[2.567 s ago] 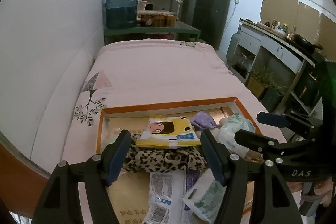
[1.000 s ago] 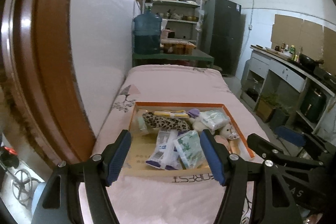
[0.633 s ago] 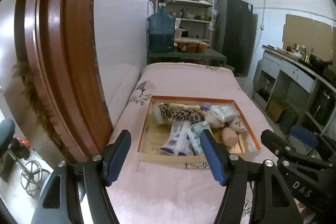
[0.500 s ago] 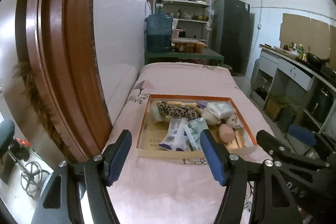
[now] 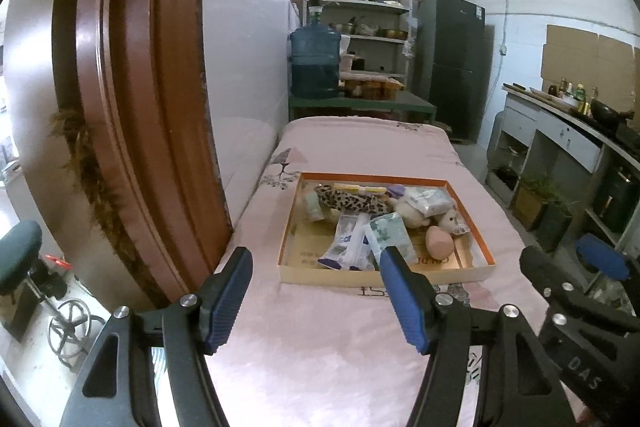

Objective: Organize soft objects

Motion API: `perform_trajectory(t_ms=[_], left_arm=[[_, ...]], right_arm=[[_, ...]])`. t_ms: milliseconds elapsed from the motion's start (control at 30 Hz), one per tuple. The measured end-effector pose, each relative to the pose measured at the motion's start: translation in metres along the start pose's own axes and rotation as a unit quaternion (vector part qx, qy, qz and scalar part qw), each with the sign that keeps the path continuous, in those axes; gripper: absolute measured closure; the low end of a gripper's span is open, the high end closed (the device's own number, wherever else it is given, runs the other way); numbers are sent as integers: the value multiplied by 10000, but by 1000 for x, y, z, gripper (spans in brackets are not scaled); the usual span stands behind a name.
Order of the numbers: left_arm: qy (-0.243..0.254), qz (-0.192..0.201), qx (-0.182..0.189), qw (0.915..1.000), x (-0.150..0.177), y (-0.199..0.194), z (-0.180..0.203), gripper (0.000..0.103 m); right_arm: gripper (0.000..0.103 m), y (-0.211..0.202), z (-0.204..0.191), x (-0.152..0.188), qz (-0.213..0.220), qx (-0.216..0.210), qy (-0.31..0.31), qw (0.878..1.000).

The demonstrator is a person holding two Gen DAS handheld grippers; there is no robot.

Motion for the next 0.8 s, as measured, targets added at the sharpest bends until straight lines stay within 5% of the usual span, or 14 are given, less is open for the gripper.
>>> perform_trajectory(t_ms=[800], left_arm=[[-17, 123, 23, 9999, 2, -23, -2, 37]], right_arm=[[25, -20, -6, 9, -43, -85, 23, 10000]])
Point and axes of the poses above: each gripper's, at about its wrist camera, not at the fingertips, and y roughly the way its jaws point, z to its right, x to its underside, the point moved 3 cm from there along y, roughly the way its jaws point, and after that the axes turned 11 degrees about x, right-handed, at the moved point
